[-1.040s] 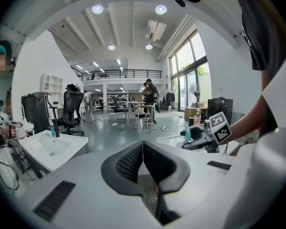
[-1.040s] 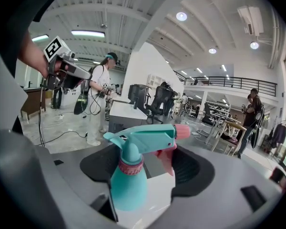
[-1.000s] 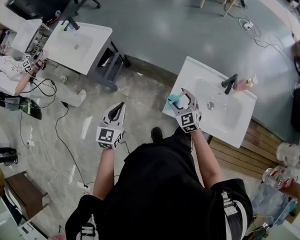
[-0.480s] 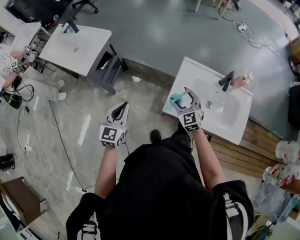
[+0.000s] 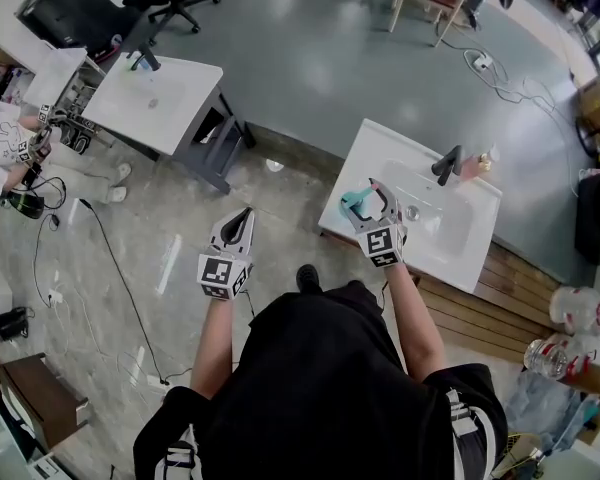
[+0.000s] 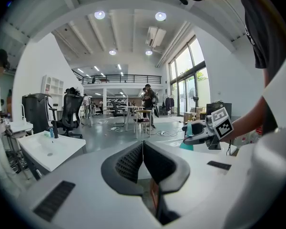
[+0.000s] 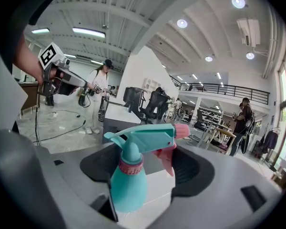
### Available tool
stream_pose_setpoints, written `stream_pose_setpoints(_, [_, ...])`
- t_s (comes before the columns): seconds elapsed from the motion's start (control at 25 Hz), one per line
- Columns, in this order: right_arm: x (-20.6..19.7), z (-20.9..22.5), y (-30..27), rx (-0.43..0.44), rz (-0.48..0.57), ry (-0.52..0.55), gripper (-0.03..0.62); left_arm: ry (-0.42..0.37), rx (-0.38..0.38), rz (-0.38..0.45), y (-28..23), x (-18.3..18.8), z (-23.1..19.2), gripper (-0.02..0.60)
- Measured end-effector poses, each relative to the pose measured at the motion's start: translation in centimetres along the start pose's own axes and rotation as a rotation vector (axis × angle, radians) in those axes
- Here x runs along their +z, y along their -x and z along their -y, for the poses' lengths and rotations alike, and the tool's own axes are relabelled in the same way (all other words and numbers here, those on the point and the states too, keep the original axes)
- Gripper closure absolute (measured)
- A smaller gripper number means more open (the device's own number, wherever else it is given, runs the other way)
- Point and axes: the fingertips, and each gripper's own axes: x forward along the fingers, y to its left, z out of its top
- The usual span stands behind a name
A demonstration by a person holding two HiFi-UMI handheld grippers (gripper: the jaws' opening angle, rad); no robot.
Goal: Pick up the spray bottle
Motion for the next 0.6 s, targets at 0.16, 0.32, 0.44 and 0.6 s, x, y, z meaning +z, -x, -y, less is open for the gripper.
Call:
stream_pose_setpoints(0.16, [0.1,1.6,2.0,0.004,0.017,0.001,0.241,-0.010,-0.009,0.003,-0.5,1.4,2.9,0.557])
stream_pose_setpoints(0.32, [-0.6,2.8,4.2,0.016,0.018,0.002,0.241,0.003,0.002,0.005,-0.5,1.9,5.5,0.557])
stream_pose_setpoints(0.44, [-1.2,3.8,5.9,0.015,0.008,0.004,0.241,0.008,0.005,0.007,-0.4,2.1,7.3,0.557])
stream_pose_setpoints(0.6, [-2.3,4.7,7.7,0.023,-0.005,0.007,0.241,0.024,0.028,0.003,0.1,1.8,9.2,0.557])
